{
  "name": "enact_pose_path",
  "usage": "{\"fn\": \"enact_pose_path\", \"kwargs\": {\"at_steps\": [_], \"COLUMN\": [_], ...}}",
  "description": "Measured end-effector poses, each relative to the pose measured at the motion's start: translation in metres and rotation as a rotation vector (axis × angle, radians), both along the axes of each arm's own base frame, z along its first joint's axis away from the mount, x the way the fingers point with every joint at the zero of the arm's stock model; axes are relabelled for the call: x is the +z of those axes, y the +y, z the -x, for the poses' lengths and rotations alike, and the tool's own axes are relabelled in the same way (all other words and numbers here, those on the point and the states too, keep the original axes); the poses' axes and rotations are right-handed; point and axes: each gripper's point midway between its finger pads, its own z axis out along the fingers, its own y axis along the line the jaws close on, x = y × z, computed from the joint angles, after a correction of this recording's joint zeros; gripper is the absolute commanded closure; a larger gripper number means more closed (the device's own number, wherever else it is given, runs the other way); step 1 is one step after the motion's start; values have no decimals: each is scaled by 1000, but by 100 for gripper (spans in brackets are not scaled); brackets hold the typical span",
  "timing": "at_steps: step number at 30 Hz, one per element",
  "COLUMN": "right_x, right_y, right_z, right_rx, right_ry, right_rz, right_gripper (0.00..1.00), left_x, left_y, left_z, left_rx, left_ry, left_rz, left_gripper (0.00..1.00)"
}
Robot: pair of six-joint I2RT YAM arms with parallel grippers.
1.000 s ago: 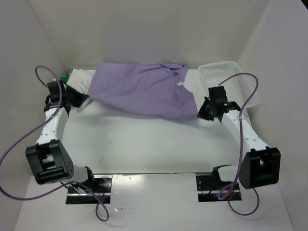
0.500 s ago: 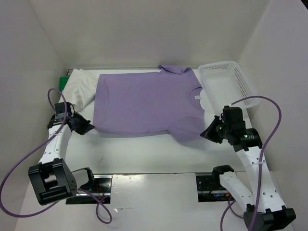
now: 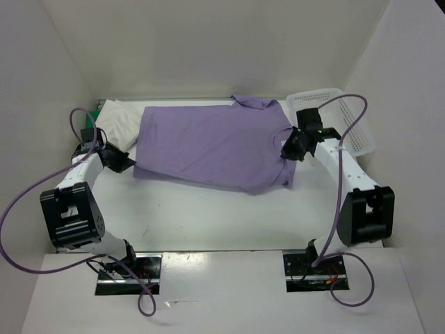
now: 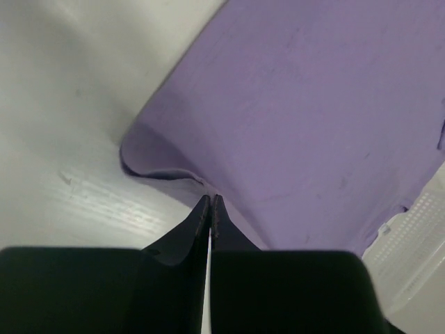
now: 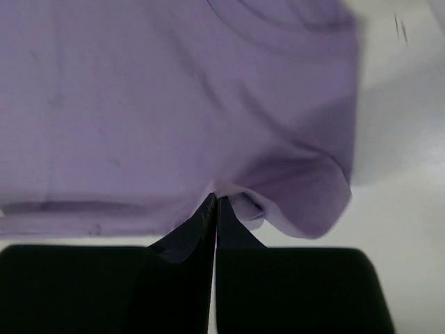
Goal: Fold and stack the t-shirts
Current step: Fold the flattened tshirt in 1/3 of the way
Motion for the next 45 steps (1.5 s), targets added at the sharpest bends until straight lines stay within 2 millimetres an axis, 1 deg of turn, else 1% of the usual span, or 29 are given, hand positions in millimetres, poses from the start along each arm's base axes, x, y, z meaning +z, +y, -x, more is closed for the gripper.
{"fn": "enact_pose_path", "kwargs": {"at_steps": [3,4,7,8,11,15,18,20,22,23,24,25,27,29,31,32,34,35,36,37,38,40,41,42,43,44,45], "right_x": [10,14,18,18,16,11,4,1,-4,-7,-10,-14,-19,-20,-14,-11,-1,7,14,22,30,40,42,40,34,25,12], "right_y": [0,0,1,1,0,-1,0,0,0,-1,-2,-2,-3,-3,-3,-2,-2,-2,-1,0,2,5,6,8,7,8,7], "right_z": [-43,-61,-98,-108,-134,-166,-182,-193,-201,-204,-206,-207,-206,-206,-203,-199,-183,-169,-157,-144,-127,-97,-84,-70,-60,-50,-40], "right_rx": [1,1,1,1,1,0,3,4,4,3,2,0,0,6,11,14,21,25,28,27,31,37,41,41,38,36,32], "right_ry": [-59,-85,-126,-136,-145,-161,-160,-166,-165,-163,-161,-154,-141,-139,-152,-155,-169,-174,-187,-206,-217,-243,-247,-249,-239,-220,-191], "right_rz": [26,34,48,51,63,78,90,95,103,108,113,118,121,122,120,117,107,96,82,63,41,-2,-17,-35,-43,-50,-55], "right_gripper": [100,100,100,100,100,100,100,100,100,99,95,82,70,62,62,62,76,90,97,100,100,100,100,100,98,98,95], "left_x": [0,0,-6,-9,-18,-21,-22,-25,-30,-32,-34,-36,-37,-35,-26,-19,-1,8,15,19,18,5,-6,-19,-31,-42,-51], "left_y": [6,8,13,15,17,20,22,23,23,23,23,23,23,23,24,24,22,20,18,15,13,9,7,4,3,2,1], "left_z": [-20,-27,-44,-50,-61,-76,-90,-95,-98,-99,-101,-103,-104,-104,-98,-91,-74,-67,-59,-49,-42,-29,-23,-16,-11,-7,-5], "left_rx": [17,22,39,42,56,60,69,69,71,70,70,68,69,63,67,70,67,66,67,65,65,61,58,56,54,54,54], "left_ry": [-20,-28,-34,-34,-23,-28,-42,-43,-38,-34,-35,-39,-39,-50,-68,-80,-112,-140,-158,-174,-174,-150,-122,-86,-52,-21,3], "left_rz": [5,7,19,22,37,41,46,46,47,47,48,47,49,38,16,1,-31,-44,-51,-58,-57,-52,-43,-31,-19,-7,1], "left_gripper": [100,100,100,100,100,100,100,100,96,84,74,67,54,52,52,53,56,57,59,59,59,59,59,59,61,62,64]}}
